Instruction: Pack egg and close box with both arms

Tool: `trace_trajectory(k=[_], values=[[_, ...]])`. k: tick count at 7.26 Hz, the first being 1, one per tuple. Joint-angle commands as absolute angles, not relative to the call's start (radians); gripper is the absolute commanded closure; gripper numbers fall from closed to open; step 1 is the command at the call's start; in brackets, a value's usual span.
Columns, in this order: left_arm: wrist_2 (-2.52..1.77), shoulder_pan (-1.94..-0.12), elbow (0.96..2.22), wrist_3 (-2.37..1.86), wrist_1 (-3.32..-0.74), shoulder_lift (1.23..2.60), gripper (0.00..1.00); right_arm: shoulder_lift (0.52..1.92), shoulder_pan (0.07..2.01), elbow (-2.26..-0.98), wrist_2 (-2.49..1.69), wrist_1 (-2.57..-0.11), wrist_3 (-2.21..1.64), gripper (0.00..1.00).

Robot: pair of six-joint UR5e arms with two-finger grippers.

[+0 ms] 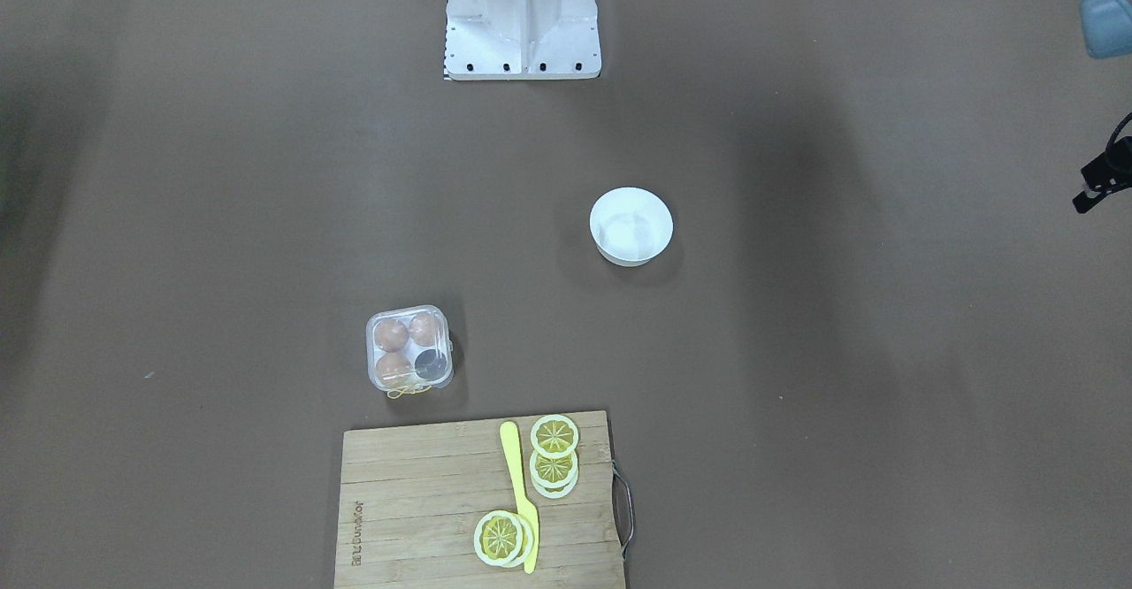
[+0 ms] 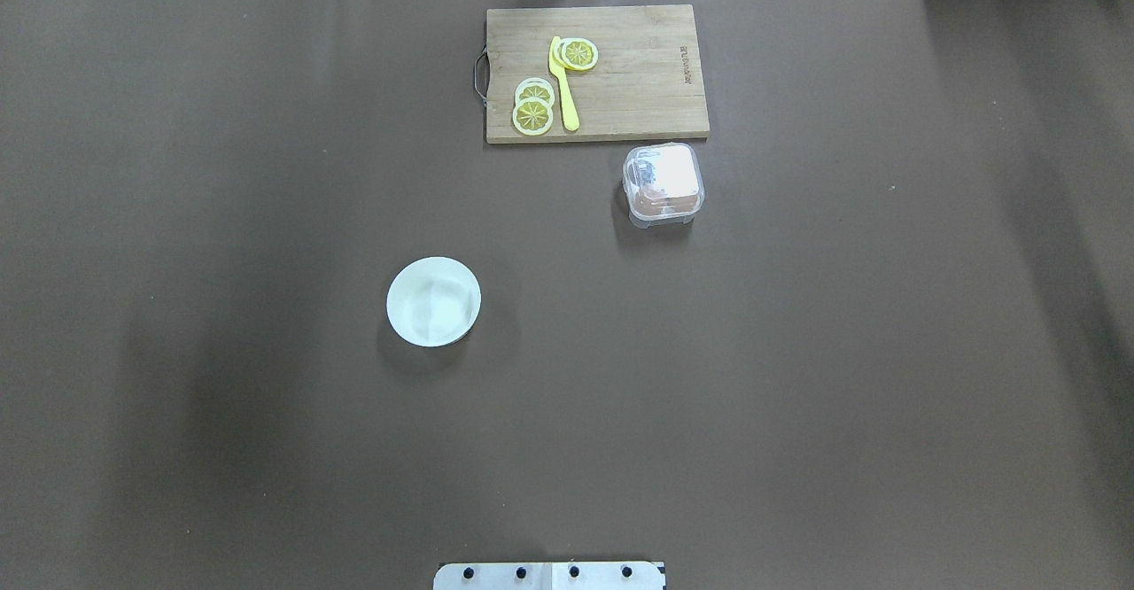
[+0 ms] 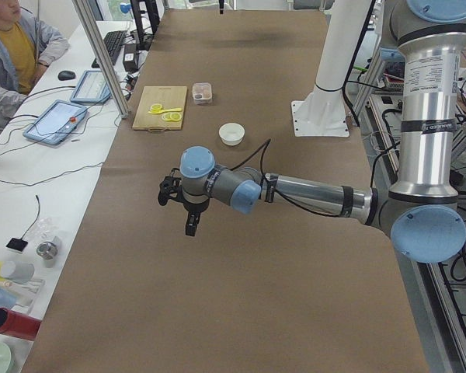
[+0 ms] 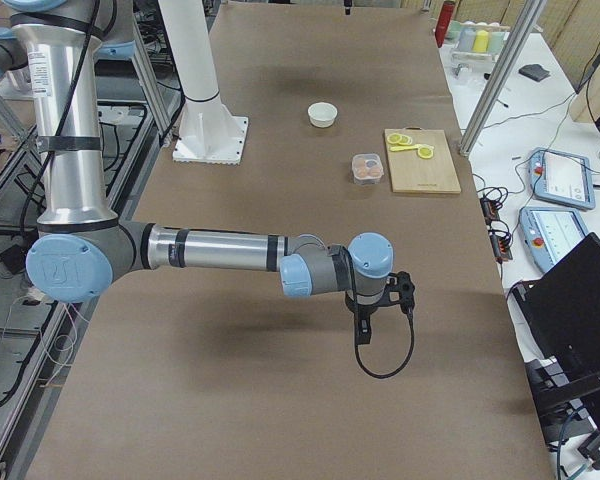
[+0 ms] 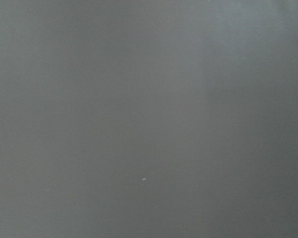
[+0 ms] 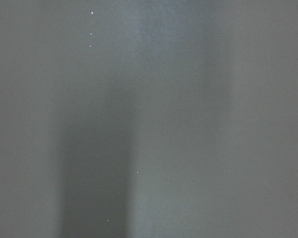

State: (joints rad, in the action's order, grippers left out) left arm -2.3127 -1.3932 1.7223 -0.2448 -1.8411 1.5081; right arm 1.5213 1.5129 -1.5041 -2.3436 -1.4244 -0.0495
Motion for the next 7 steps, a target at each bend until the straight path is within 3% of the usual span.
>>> trace_trajectory(k=[1, 4, 7], values=[[-2.298, -1.446, 1.640, -0.063, -1.806, 1.482, 0.02, 1.516, 1.531, -1.512, -2.342, -1.450, -0.023, 0.00], [-2.293, -1.474, 1.654, -0.026, -1.537, 1.546, 0.02, 1.523, 1.534, -1.517, -2.342, -1.450, -0.003, 0.00], [-2.304, -1.479, 1.658, -0.028, -1.523, 1.536, 0.02, 1.526, 1.514, -1.528, -2.341, -1.453, 0.005, 0.00]])
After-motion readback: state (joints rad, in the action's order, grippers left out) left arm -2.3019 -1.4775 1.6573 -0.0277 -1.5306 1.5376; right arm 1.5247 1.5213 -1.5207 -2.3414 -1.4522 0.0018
